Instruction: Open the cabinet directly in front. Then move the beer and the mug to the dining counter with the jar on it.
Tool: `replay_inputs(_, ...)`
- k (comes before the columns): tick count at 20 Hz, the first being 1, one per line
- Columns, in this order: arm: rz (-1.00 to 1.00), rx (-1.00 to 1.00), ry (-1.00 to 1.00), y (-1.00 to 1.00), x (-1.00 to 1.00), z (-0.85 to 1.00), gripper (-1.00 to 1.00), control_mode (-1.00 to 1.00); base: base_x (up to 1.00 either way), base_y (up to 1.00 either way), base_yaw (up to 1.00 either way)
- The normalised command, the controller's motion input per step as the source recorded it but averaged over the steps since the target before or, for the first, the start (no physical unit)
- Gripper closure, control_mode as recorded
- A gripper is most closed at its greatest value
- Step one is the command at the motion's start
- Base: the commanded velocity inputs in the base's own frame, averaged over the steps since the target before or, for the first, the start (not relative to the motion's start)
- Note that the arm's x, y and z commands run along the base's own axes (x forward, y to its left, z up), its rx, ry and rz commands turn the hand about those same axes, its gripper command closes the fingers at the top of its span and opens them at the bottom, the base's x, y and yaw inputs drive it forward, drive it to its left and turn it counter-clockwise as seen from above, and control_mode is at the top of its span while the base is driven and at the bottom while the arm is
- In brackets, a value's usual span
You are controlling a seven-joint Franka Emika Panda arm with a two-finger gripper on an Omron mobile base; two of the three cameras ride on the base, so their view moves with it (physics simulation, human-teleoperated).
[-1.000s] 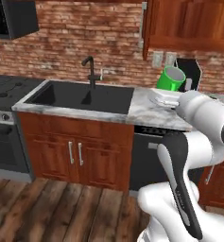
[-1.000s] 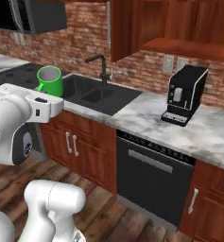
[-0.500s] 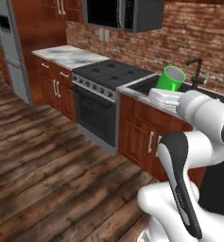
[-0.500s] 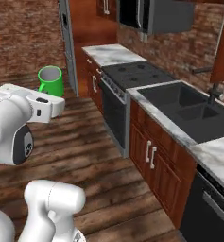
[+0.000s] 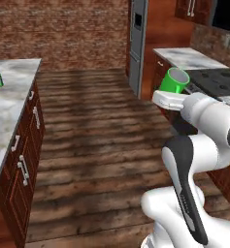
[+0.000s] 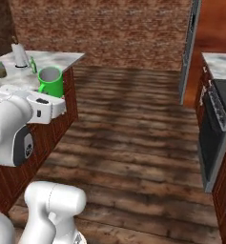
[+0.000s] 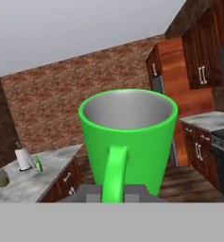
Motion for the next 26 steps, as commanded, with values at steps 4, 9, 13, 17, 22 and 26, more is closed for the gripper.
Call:
replay_inputs(4,0.0,0.0,0.0,0.0,0.0,0.0,1.0,1.0,0.78,0.08,0.6)
replay_inputs(9,0.0,0.0,0.0,0.0,0.0,0.0,1.0,1.0,1.0,0.02,0.45)
replay_inputs(13,0.0,0.0,0.0,0.0,0.0,0.0,1.0,1.0,1.0,-0.17,0.29)
replay_inputs(17,0.0,0.0,0.0,0.0,0.0,0.0,1.0,1.0,1.0,-0.44,0.33)
replay_inputs(22,0.0,0.0,0.0,0.0,0.0,0.0,1.0,1.0,1.0,-0.23,0.55)
replay_inputs(26,0.0,0.0,0.0,0.0,0.0,0.0,1.0,1.0,0.74,-0.07,0.69)
